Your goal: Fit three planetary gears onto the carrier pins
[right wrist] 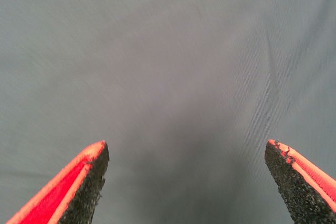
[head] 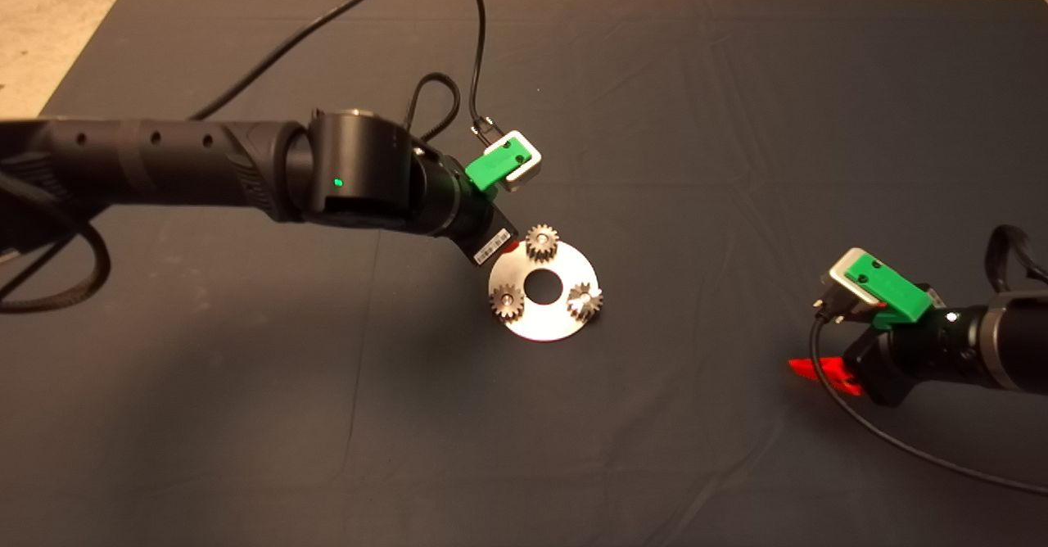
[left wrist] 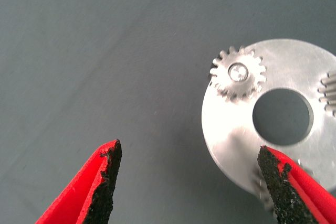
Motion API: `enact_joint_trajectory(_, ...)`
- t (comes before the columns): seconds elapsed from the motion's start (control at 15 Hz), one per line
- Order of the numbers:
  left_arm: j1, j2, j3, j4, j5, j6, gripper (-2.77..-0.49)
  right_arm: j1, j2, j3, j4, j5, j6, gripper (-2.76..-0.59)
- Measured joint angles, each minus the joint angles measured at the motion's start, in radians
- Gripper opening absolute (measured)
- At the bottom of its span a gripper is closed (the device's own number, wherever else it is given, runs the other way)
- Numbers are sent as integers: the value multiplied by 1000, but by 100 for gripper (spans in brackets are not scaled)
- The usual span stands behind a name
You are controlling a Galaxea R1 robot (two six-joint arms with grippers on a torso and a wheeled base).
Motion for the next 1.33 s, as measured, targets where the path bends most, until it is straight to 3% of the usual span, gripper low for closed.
enact_joint_trajectory(0.13, -36, -1, 8, -85, 25, -27, -148, 50, 22, 0, 73, -10, 5, -115)
enact_joint_trajectory(0.2, -46, -4, 25, -114, 43, -57, -148, 65, 34, 4, 112, -13, 16, -115)
enact_joint_trajectory(0.33, -58, -3, 95, -132, 97, -136, -148, 83, 45, 30, 156, -13, 78, -115)
enact_joint_trajectory(0.47, -74, -1, 187, -144, 194, -261, -148, 91, 55, 48, 174, 1, 143, -115)
enact_joint_trajectory(0.53, -85, -1, 239, -145, 237, -337, -148, 91, 60, 48, 176, 22, 153, -115)
enact_joint_trajectory(0.6, -95, -1, 298, -152, 261, -415, -148, 92, 71, 48, 176, 48, 160, -115)
enact_joint_trajectory(0.67, -100, -1, 353, -162, 265, -484, -148, 94, 103, 48, 176, 61, 164, -115)
enact_joint_trajectory(0.87, -113, 2, 519, -190, 264, -671, -148, 93, 276, 48, 175, 76, 172, -115)
enact_joint_trajectory(0.93, -116, 1, 548, -196, 265, -706, -148, 93, 334, 48, 170, 62, 177, -115)
enact_joint_trajectory(1.0, -117, 1, 559, -197, 268, -721, -148, 92, 389, 48, 168, 34, 178, -115)
enact_joint_trajectory(1.07, -119, 1, 567, -197, 270, -732, -148, 92, 427, 48, 164, -15, 179, -115)
enact_joint_trajectory(1.13, -121, 1, 572, -198, 270, -740, -148, 90, 462, 48, 161, -100, 183, -115)
enact_joint_trajectory(1.27, -122, 1, 583, -200, 270, -753, -148, 84, 536, 48, 156, -230, 191, -115)
enact_joint_trajectory(1.33, -122, 1, 584, -200, 270, -756, -148, 79, 572, 48, 154, -240, 198, -115)
